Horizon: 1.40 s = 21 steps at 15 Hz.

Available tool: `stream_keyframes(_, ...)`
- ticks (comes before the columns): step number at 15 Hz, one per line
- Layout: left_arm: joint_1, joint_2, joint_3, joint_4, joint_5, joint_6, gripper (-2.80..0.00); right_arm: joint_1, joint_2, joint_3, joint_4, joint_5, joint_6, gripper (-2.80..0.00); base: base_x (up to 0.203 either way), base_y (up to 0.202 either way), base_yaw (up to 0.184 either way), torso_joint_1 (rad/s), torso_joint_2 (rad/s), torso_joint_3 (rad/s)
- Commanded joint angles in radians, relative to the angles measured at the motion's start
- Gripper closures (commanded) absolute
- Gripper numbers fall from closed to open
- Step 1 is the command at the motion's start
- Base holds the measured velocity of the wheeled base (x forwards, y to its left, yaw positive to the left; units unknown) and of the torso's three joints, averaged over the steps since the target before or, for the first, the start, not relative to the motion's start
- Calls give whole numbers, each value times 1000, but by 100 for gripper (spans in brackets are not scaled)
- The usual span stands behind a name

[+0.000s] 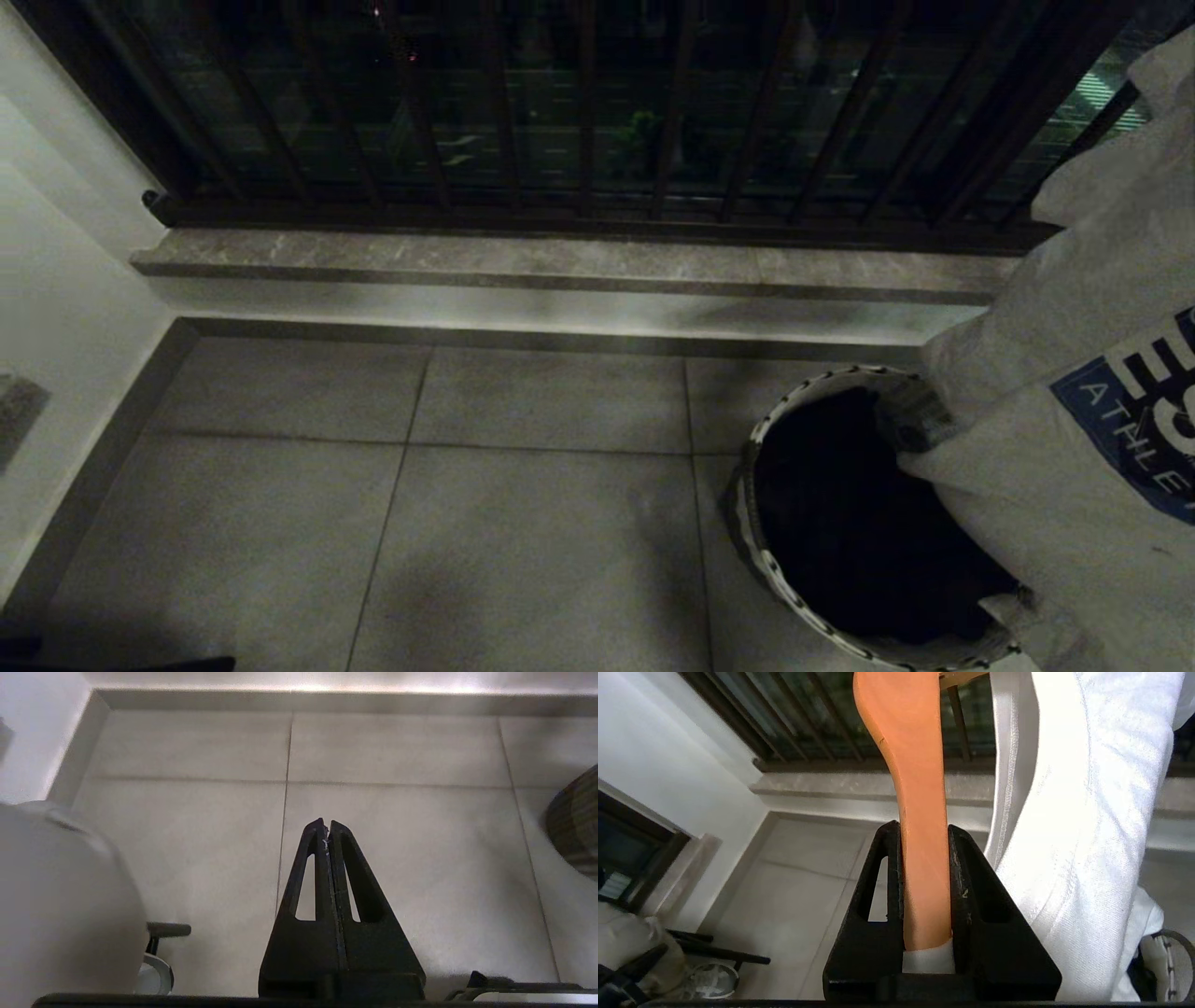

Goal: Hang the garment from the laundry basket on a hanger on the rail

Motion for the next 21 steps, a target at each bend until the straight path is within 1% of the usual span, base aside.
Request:
stream_keyframes(1,0,0,8,0,0,0,0,2,-1,-2,2,2,1,0,0,0,0,1,2,196)
stream_keyframes(3,0,0,8,0,0,0,0,0,-16,2,1,4,17,0,0,0,0,-1,1,204)
stream_keyframes(4,0,0,8,0,0,0,0,-1,-25,11,2,7,40,0,0,0,0,0,2,211)
stream_keyframes(5,0,0,8,0,0,-2,0,-10,-36,36,2,6,43,0,0,0,0,7,7,203)
stream_keyframes(6,0,0,8,0,0,-1,0,-17,-45,66,2,6,36,0,0,0,0,0,5,210)
stream_keyframes(7,0,0,8,0,0,0,0,-20,-60,94,0,6,11,0,0,0,0,5,2,205)
stream_keyframes(8,0,0,8,0,1,-3,0,-21,-67,114,-2,6,-16,0,0,0,0,1,2,204)
stream_keyframes(9,0,0,8,0,0,-2,0,-22,-68,116,-2,6,-26,0,0,0,0,2,-2,203)
stream_keyframes(14,0,0,8,0,0,-2,0,-21,-68,115,-4,4,-33,0,0,0,0,4,1,201)
stream_keyframes(21,0,0,8,0,1,-6,0,-21,-75,131,-52,2,-34,0,0,0,0,4,2,201)
